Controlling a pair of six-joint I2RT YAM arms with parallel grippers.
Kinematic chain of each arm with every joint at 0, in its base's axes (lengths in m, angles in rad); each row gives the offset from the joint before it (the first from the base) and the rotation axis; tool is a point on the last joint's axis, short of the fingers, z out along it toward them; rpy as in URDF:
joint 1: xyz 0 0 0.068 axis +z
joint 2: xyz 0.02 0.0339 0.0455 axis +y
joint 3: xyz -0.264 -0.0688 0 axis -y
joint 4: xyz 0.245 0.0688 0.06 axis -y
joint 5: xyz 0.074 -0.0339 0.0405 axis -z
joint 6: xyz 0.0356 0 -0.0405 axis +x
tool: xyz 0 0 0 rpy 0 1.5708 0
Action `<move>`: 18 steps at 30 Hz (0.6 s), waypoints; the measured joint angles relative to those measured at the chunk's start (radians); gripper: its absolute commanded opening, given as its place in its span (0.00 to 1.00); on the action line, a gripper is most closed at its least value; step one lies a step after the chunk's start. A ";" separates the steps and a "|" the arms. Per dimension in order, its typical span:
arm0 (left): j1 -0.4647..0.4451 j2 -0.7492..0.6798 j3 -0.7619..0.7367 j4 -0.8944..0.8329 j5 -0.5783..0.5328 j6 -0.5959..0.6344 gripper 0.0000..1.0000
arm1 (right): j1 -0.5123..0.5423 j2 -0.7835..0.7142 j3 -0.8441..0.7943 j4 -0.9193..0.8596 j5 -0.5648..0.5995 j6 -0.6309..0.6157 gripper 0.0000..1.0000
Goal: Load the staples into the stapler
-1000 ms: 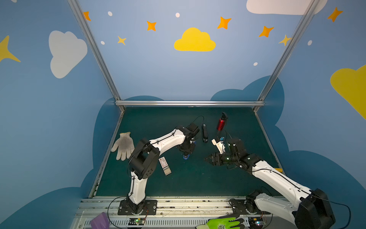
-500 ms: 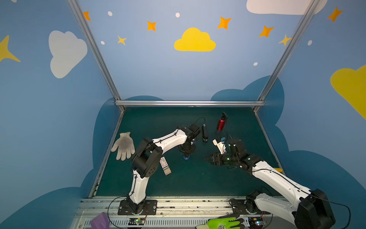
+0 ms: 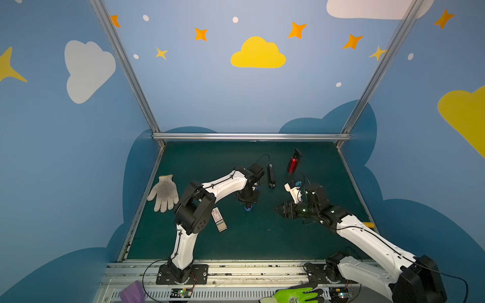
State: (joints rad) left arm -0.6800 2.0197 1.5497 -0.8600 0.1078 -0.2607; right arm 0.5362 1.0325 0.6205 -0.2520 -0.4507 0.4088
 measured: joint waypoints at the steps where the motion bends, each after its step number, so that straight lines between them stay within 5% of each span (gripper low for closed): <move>1: 0.008 0.000 0.006 0.002 0.004 -0.009 0.04 | -0.002 -0.007 -0.005 0.000 0.005 0.002 0.64; 18: 0.127 0.312 0.517 -0.077 -0.031 -0.043 0.12 | -0.012 -0.246 -0.194 0.074 0.137 0.069 0.65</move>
State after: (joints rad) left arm -0.5529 2.3314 2.0670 -0.9371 0.0765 -0.3035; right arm 0.5240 0.7860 0.4263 -0.1776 -0.3138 0.4778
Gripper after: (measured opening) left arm 0.275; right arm 0.642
